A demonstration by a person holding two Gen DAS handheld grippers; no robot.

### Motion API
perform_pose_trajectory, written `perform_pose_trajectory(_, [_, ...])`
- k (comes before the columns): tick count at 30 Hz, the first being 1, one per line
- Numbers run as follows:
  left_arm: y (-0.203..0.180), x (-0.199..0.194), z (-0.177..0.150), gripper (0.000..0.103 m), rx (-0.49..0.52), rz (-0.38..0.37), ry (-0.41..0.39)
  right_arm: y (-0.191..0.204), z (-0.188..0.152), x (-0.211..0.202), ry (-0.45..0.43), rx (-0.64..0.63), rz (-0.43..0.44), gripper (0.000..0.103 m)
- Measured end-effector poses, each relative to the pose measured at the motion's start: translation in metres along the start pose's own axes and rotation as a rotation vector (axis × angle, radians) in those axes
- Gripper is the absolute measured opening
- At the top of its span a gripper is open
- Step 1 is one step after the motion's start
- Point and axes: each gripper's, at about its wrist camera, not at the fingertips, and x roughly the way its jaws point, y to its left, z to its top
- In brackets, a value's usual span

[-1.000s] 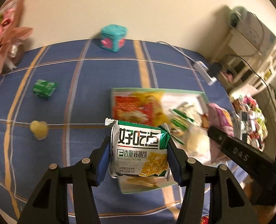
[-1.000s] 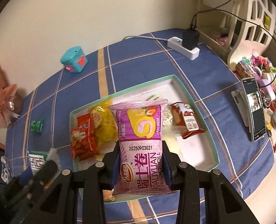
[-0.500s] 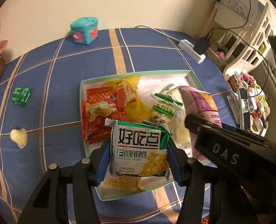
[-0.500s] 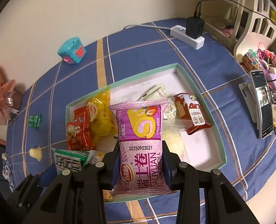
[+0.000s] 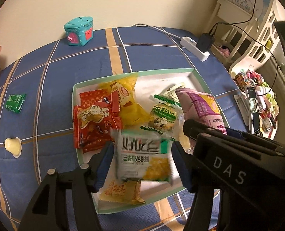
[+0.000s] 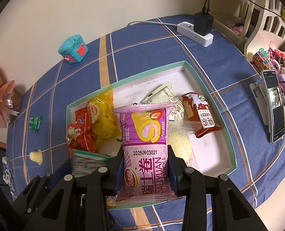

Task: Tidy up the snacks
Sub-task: 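Carry both packets into the white tray and open both tools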

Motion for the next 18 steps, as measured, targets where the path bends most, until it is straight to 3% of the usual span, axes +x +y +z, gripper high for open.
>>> perform_pose_trajectory(9, [0.017, -0.005, 0.000, 0.064, -0.058, 0.014, 0.009, 0.000, 0.001, -0.001, 0.001, 0.001, -0.003, 0.042])
perform_pose_trajectory(12, [0.027, -0.006, 0.000, 0.064, -0.094, 0.037, 0.014, -0.001, 0.001, 0.000, 0.007, 0.006, -0.004, 0.046])
perform_pose_trajectory(16, [0.044, -0.005, -0.002, 0.064, -0.155, 0.073, 0.036, -0.001, 0.001, 0.000, 0.005, 0.007, -0.006, 0.060])
perform_pose_trajectory(18, [0.051, -0.004, -0.003, 0.064, -0.184, 0.089, 0.044, 0.000, 0.001, 0.000, 0.006, 0.006, -0.011, 0.061])
